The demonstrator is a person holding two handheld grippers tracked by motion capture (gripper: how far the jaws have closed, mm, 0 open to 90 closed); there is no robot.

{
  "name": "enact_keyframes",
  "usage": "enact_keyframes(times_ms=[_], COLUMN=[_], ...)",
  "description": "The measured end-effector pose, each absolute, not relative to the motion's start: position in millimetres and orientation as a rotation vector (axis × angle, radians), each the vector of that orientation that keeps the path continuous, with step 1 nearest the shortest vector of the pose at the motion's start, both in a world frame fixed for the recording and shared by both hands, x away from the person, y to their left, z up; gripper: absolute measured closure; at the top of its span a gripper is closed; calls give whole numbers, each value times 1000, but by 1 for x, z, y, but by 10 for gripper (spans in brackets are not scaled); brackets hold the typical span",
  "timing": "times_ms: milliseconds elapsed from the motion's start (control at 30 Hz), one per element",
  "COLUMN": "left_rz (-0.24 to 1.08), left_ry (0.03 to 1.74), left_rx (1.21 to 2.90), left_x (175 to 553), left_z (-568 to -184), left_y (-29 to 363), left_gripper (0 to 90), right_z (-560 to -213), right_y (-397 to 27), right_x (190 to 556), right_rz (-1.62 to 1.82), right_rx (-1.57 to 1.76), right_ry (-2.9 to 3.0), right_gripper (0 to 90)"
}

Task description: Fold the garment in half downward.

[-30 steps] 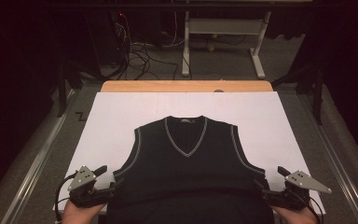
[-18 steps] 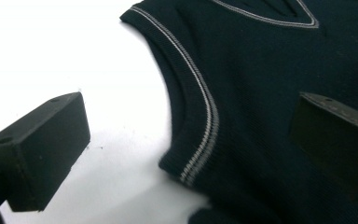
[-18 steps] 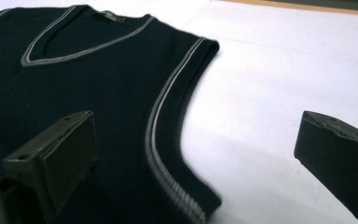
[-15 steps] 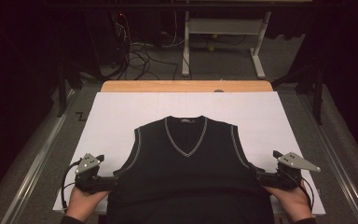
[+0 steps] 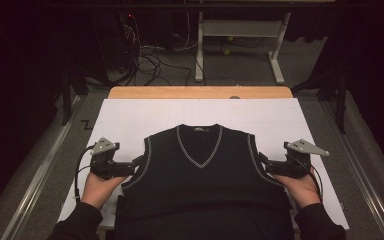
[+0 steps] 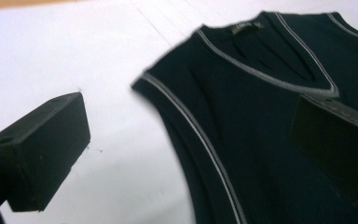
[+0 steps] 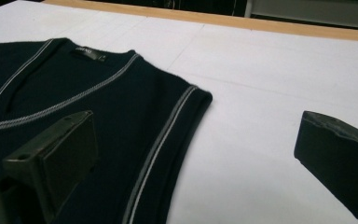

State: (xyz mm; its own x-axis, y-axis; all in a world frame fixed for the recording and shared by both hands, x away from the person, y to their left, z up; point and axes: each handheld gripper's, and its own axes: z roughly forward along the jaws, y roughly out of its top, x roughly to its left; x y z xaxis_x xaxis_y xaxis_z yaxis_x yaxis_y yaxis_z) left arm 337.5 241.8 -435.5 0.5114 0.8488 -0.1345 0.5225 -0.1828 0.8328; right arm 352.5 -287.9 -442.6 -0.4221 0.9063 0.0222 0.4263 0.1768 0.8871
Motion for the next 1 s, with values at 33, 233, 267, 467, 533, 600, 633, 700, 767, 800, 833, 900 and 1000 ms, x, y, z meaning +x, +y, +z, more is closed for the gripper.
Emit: enact_keyframes(times_ms=[33,233,267,467,533,600,633,700,767,800,833,900,1000], left_rz=[457,523,515,464,446,402,380,328,282,279,289,286,337], left_ry=[1139,1129,1133,1186,1208,1249,1270,1333,1391,1409,1432,1469,1469], left_rx=[1853,1843,1839,1869,1859,1838,1840,1863,1881,1897,1920,1950,1995], left_x=[343,372,376,406,414,421,424,430,435,436,437,440,439], left_z=[-433,-412,-411,-424,-431,-439,-443,-452,-459,-462,-465,-470,-475], left_y=[241,244,244,234,227,222,220,217,215,213,211,208,202], left_gripper=[0,0,0,0,0,0,0,0,0,0,0,54,151], right_z=[-442,-437,-436,-436,-438,-440,-441,-443,-447,-449,-452,-457,-462], right_y=[-287,-278,-277,-266,-261,-257,-255,-253,-252,-252,-251,-250,-250], right_x=[355,376,380,402,411,420,423,431,439,442,446,451,455], right_rz=[1190,1154,1149,1120,1108,1095,1092,1104,1097,1084,1063,1012,976], right_rx=[1250,1247,1250,1250,1264,1281,1294,1328,1372,1389,1401,1410,1445], right_ry=[1935,1943,1944,1959,1965,1970,1973,1983,1999,2012,2025,2043,2062], right_gripper=[3,3,3,4,4,5,6,23,37,46,56,111,159])
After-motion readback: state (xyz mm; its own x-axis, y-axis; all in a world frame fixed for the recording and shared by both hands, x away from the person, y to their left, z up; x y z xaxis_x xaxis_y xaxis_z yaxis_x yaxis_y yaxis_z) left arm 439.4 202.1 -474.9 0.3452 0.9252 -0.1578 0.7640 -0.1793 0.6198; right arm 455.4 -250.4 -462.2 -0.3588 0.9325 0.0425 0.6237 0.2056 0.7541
